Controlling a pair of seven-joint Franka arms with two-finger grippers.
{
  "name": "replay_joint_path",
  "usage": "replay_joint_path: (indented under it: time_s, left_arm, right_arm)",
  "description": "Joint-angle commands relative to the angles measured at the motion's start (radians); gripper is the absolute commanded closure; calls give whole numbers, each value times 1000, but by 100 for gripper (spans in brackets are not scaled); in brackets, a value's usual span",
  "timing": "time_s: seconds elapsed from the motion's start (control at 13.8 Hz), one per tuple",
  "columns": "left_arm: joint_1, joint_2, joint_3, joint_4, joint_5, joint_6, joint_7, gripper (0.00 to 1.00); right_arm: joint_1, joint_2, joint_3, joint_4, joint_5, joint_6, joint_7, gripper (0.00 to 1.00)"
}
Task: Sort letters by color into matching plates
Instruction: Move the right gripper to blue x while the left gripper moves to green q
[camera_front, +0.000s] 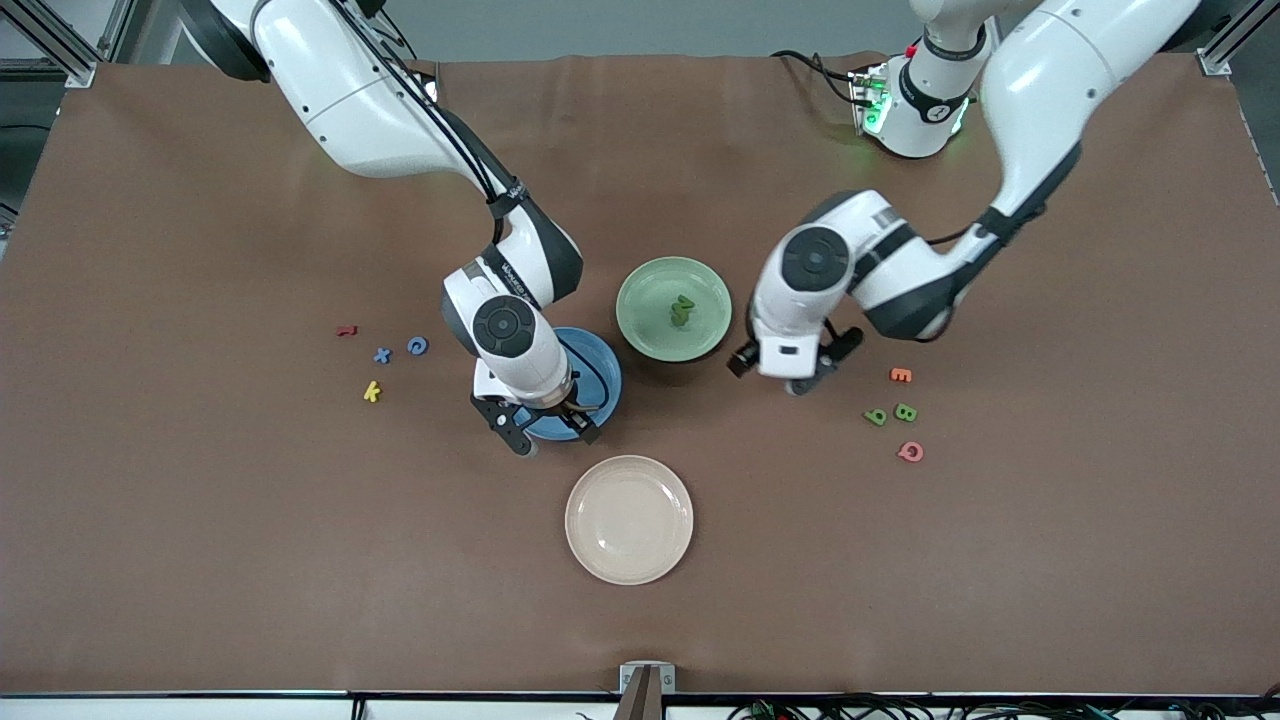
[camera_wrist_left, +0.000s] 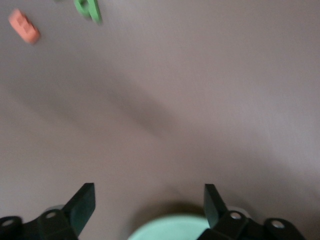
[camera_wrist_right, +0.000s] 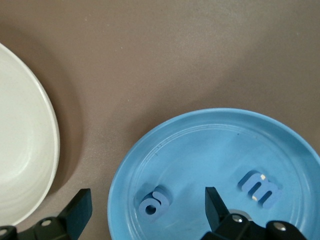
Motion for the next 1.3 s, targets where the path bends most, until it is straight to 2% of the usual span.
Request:
replay_joint_path:
  time_s: [0.0,0.29,0.65,0.94,1.23]
  left_arm:
    - [85,-12,1,-19,28,-11,27,15]
    - [182,37,12,-66,121,46,7,25]
    - [196,46,116,-91,138,152,8,34]
    - [197,61,138,-97,154,193,7,37]
    - [193,74,161,-97,167,219,7,39]
  right_arm:
    - [-21,7,6,28,-19,-57,-71,0]
    - [-81,-48,6,-36,-17,-118,-203,0]
    - [-230,-248,8,-285,-16,-97,-504,0]
    - [-343,-377,8,-535,-16,88,-714,0]
    - [-421,-431,6,-694,-16,225,-868,0]
